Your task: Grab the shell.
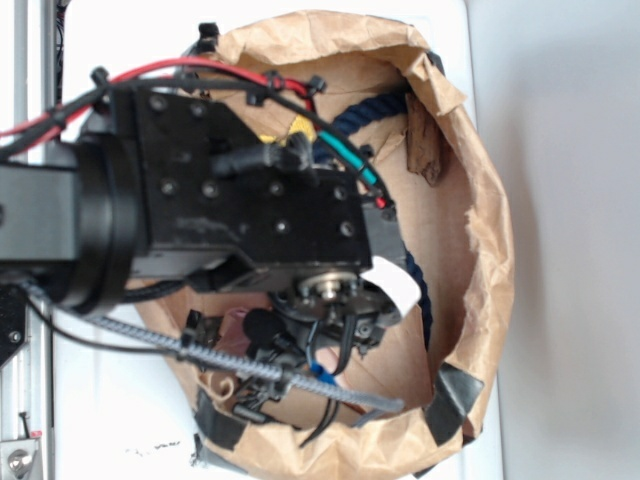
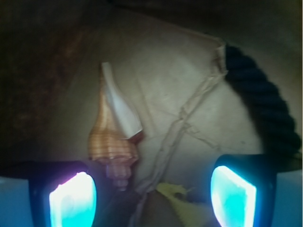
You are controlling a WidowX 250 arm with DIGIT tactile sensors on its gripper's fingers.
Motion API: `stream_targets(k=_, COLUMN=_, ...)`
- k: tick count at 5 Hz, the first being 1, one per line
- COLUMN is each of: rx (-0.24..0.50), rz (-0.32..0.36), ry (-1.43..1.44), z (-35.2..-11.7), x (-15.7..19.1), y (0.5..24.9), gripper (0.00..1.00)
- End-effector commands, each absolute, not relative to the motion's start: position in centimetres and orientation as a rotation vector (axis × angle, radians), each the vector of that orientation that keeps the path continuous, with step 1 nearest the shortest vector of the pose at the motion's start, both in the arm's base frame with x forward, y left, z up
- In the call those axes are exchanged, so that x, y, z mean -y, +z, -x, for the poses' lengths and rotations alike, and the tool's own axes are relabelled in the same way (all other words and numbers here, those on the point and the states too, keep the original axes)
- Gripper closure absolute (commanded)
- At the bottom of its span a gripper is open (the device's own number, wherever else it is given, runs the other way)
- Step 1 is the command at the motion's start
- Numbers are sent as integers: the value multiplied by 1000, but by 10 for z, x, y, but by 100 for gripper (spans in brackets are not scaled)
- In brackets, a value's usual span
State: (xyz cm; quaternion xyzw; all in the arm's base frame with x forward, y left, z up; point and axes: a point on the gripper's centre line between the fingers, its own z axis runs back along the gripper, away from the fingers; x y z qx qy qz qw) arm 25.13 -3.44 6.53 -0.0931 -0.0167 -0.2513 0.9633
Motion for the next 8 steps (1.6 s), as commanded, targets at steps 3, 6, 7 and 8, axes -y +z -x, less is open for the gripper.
stream_targets(k=3, rx=18, rz=195, ry=-561, z=-248, x=75, y=25, gripper=0)
stream_targets(k=6, rx=80, rz=224, ry=-427, z=-264, x=55, y=51, gripper=100)
stream_targets(k=7, rx=113, rz=240, ry=-380, z=-265, x=43, y=70, gripper=100)
stream_targets(k=8, rx=150, rz=242, ry=-311, z=-266, x=26, y=94, gripper=100)
